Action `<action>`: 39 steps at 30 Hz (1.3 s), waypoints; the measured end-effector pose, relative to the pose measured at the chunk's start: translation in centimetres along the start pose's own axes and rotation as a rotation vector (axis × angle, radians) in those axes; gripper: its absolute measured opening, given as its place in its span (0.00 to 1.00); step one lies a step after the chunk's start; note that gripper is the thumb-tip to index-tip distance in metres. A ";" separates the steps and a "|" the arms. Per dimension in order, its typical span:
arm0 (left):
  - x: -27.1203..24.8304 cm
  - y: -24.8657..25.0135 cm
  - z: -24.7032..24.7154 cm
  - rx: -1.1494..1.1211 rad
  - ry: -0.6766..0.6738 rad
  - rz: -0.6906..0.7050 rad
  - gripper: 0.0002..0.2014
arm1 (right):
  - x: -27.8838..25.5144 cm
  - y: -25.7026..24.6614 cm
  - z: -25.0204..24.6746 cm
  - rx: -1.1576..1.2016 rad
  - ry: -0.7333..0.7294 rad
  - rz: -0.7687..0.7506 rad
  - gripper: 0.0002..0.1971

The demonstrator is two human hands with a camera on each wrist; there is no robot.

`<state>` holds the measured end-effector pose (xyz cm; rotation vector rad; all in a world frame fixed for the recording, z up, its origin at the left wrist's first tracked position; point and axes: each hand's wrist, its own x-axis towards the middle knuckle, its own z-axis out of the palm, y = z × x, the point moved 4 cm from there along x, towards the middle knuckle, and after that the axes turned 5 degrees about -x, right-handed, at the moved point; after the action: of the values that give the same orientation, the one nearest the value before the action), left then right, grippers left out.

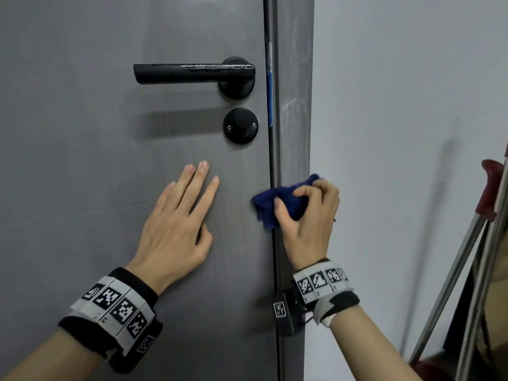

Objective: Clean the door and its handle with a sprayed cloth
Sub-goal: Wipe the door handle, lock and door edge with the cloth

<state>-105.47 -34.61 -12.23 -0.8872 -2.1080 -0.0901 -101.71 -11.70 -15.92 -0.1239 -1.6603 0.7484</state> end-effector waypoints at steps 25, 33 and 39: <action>6.7 -0.8 -12.8 -0.605 0.870 -0.059 0.25 | 5.3 -3.1 -1.3 -0.043 -0.083 0.183 0.40; 11.4 -1.7 -13.8 -0.337 0.506 -0.113 0.12 | 9.7 -6.0 -1.7 -0.053 -0.042 0.158 0.31; 11.3 -1.7 -13.3 -0.300 0.563 -0.092 0.12 | 4.5 -3.2 -1.3 -0.142 -0.048 0.066 0.19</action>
<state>-102.25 -34.21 4.94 -0.8162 -1.6230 -0.6433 -100.63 -11.60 -10.32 -0.2643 -1.7620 0.6870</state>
